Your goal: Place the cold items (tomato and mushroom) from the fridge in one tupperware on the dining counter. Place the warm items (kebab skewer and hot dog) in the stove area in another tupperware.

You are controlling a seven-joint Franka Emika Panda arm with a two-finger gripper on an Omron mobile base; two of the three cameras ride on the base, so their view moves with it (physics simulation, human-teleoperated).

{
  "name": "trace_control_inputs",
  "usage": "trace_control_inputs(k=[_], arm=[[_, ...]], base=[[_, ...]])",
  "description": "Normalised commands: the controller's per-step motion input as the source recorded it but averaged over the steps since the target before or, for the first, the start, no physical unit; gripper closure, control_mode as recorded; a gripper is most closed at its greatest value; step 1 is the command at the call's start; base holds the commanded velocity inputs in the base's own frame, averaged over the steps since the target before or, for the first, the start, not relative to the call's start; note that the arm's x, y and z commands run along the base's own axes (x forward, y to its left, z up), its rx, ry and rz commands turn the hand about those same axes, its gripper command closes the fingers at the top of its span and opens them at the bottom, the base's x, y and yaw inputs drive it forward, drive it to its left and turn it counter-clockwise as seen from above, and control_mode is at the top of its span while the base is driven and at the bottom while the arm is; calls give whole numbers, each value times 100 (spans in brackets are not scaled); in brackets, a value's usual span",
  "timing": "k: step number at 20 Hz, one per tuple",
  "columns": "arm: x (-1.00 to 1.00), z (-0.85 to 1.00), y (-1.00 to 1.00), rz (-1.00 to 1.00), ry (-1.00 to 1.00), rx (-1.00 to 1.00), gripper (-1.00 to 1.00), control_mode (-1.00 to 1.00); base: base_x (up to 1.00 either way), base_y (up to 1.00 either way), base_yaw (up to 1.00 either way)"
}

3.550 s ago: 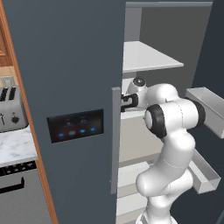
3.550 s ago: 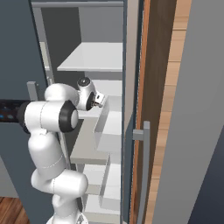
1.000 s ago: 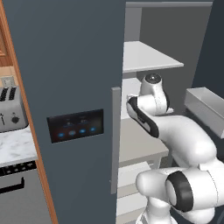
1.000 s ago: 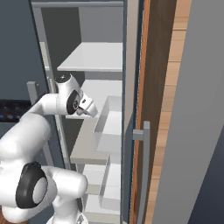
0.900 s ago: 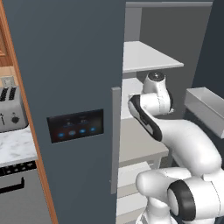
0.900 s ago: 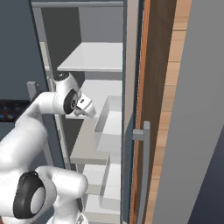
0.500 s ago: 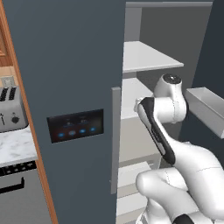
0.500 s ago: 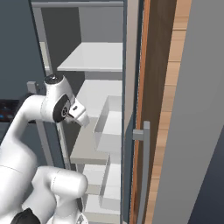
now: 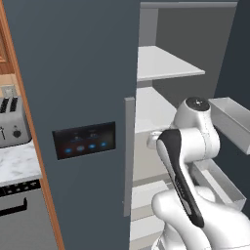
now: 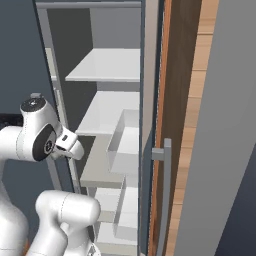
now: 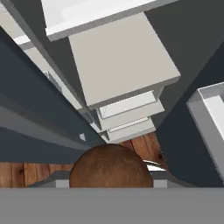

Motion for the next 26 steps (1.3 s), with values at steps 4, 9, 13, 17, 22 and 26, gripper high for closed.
trace_control_inputs(k=[4, 9, 13, 17, 22, 26], arm=[[-28, -14, -1, 25, 11, -18, 100, -100], [-3, -24, -3, 15, 4, 0, 100, -100], [0, 0, 0, 0, 1, 0, 100, -100], [0, 0, 0, 0, 0, 0, 100, -100], [-6, 0, 0, 0, 0, 0, 100, 100], [0, 0, 0, 0, 0, 0, 100, 100]], base=[[0, 0, 0], [0, 0, 0], [0, 0, 0], [0, 0, 0], [-25, 3, 0], [-88, 44, 7]])
